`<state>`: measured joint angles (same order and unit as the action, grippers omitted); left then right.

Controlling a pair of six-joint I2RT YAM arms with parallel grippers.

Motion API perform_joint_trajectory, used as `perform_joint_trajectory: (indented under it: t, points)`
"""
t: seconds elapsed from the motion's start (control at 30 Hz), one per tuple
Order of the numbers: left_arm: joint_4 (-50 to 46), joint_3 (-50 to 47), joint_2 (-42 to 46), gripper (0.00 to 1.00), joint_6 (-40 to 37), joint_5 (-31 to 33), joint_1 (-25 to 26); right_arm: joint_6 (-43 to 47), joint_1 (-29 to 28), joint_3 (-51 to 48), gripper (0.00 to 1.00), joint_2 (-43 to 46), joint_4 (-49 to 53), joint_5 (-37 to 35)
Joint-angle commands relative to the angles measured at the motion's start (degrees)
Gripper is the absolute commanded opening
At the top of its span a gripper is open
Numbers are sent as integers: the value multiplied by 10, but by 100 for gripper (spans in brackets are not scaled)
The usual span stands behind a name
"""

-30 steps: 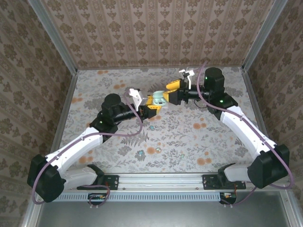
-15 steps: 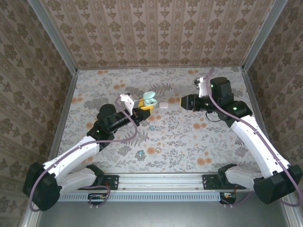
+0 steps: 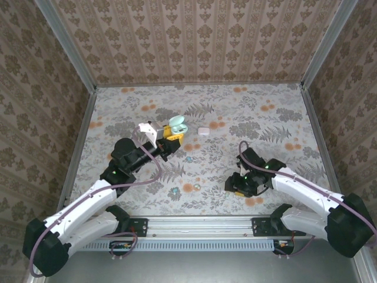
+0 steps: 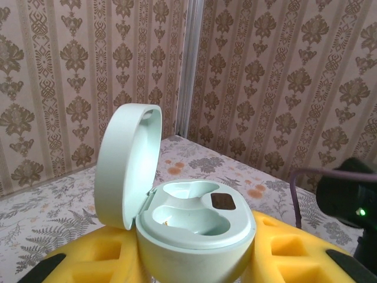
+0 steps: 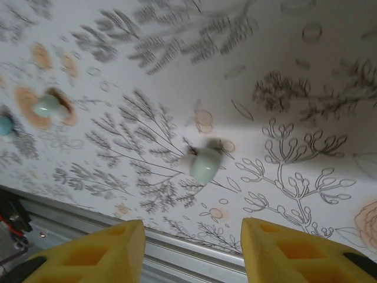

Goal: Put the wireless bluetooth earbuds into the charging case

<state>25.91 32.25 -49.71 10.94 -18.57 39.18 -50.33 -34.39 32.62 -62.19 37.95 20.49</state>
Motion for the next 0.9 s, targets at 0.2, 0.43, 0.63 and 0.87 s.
perform_joint_trajectory:
  t: [0.2, 0.43, 0.63, 0.87]
  points:
    - [5, -2, 17, 19, 1, 3, -5, -112, -27, -64, 45, 0, -101, -15]
    - [-5, 1, 17, 19, -8, 2, -5, -114, -27, -64, 44, -43, -149, -3]
    - [-8, -3, 18, 19, -10, 4, -4, -108, -27, -56, 43, -78, -154, 2]
    - [-5, -1, 9, 19, -12, 7, -5, -98, -29, -39, 38, -104, -175, 31]
